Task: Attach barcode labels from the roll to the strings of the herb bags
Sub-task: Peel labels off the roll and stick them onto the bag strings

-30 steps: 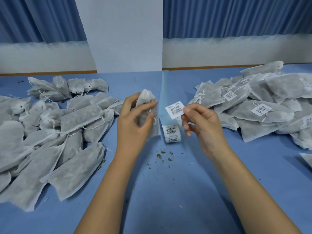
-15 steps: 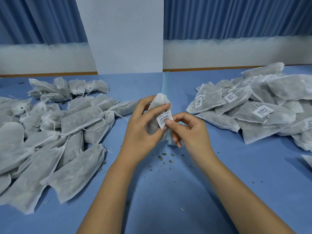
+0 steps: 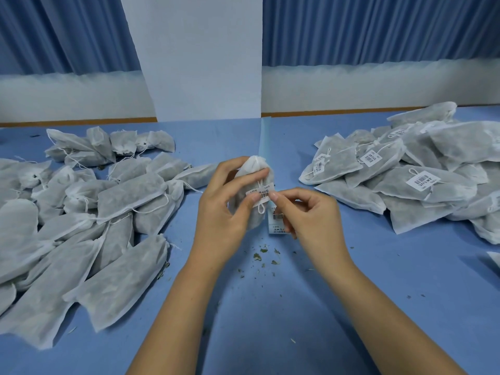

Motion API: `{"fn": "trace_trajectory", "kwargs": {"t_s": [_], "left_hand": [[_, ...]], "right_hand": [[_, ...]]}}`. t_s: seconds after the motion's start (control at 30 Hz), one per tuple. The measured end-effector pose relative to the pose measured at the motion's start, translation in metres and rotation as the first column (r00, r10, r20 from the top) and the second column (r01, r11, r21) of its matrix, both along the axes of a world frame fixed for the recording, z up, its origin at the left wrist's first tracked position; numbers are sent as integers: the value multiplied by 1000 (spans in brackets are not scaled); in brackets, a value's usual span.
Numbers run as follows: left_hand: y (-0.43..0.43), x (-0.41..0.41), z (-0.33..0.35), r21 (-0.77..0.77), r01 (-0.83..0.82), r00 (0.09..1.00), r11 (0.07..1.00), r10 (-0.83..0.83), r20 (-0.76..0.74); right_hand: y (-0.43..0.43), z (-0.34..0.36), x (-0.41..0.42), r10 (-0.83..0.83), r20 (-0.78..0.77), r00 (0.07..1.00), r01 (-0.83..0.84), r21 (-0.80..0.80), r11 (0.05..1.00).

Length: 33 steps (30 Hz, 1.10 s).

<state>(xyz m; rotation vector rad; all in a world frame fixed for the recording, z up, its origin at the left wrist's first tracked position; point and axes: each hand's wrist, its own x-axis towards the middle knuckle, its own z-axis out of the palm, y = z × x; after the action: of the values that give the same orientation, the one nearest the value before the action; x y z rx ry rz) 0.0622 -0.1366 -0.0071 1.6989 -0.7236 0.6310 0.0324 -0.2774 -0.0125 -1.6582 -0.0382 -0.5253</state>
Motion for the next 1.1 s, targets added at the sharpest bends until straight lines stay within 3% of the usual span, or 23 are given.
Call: {"fn": "trace_trajectory", "kwargs": {"t_s": [0.17, 0.3, 0.37, 0.53, 0.73, 0.9, 1.1], "left_hand": [[1, 1, 0, 32, -11, 999, 999, 10, 41], [3, 2, 0, 45, 24, 996, 999, -28, 84], [3, 0, -1, 23, 81, 993, 996, -82, 82], [1, -1, 3, -199, 143, 974, 969, -173, -144], [-8, -1, 15, -340, 16, 956, 940, -113, -270], [-23, -8, 23, -138, 9, 892, 990, -70, -446], [-49, -24, 27, -18, 32, 865, 999, -36, -501]], "right_hand": [[7, -3, -1, -109, 100, 989, 131, -253, 958], [2, -1, 1, 7, 143, 990, 31, -256, 966], [3, 0, -1, 54, 161, 985, -22, -195, 981], [0, 5, 3, 60, 119, 991, -87, 238, 967], [3, 9, 0, 129, 77, 989, -148, 376, 915], [-5, 16, -8, 30, 38, 999, -43, 399, 916], [-23, 25, -24, -103, -16, 994, 102, 370, 923]]}}
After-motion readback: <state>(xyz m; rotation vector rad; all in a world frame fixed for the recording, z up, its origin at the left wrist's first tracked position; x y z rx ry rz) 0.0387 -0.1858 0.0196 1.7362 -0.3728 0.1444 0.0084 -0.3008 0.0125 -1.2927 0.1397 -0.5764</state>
